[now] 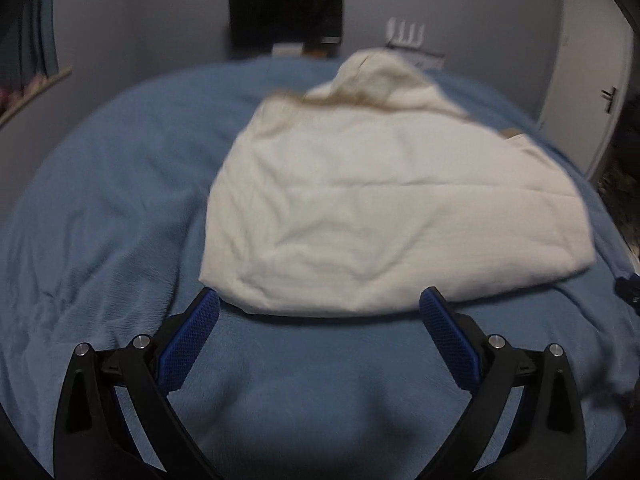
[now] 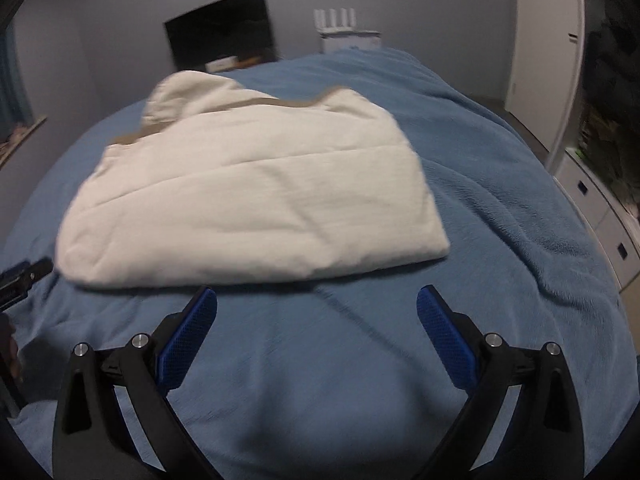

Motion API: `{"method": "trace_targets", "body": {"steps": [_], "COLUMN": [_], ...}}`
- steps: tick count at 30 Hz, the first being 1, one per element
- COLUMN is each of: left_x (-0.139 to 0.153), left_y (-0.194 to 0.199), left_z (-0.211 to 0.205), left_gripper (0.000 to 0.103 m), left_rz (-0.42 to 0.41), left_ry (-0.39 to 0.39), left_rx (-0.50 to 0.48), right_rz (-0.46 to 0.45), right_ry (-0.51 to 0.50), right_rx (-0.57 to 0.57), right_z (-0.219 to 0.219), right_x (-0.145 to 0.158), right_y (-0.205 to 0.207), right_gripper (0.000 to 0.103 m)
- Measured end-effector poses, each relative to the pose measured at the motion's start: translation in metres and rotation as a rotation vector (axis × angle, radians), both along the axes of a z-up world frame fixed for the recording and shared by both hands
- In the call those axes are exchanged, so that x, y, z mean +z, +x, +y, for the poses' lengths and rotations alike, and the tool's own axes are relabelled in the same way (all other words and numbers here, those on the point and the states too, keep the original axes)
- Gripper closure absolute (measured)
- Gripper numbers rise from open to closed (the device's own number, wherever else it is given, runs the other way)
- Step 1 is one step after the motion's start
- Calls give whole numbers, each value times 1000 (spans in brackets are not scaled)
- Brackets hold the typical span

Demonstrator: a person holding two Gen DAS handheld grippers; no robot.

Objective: Fold large clothes

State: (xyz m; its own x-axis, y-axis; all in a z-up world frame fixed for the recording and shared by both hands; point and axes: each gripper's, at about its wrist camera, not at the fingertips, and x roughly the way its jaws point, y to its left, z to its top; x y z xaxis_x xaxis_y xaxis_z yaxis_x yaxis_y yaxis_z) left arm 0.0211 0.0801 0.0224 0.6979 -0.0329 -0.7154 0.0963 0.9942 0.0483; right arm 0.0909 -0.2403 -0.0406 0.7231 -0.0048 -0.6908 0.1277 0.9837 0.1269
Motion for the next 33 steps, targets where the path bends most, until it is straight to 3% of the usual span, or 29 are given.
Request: {"method": "trace_targets", "body": {"steps": [5,9,13,17,19,22,33], "left_x": [22,18,4,-9,-19,-26,-25], "left_y": [-42,-64,-75,-70,-64,-57,-58], "left_z": [-15,-23,-33,-42,-50,-51,-53], "left_gripper": [6,6,7,7,7,7,7], "left_rz": [-67,-9,29,56,82,105,76], "left_ry": [10,-30,13,51,84,72,89], "left_rx": [-20,-23,3,-17,-31,-49,-51], "right_rz": [-29,5,27,71,63,30,2], "right_ry": [-16,-22,-54,-71,-98,-110,-142], "right_rx": [36,26,-11,-11,-1,2,17], "right_z": [30,46,49,52,57,61,68], "right_x": [7,-7,-16,-32,-34,-33,-30], "right_y": [-35,-46,-45,-38,-35,-34,-39], "right_gripper": [8,8,8,8,8,8,8]}}
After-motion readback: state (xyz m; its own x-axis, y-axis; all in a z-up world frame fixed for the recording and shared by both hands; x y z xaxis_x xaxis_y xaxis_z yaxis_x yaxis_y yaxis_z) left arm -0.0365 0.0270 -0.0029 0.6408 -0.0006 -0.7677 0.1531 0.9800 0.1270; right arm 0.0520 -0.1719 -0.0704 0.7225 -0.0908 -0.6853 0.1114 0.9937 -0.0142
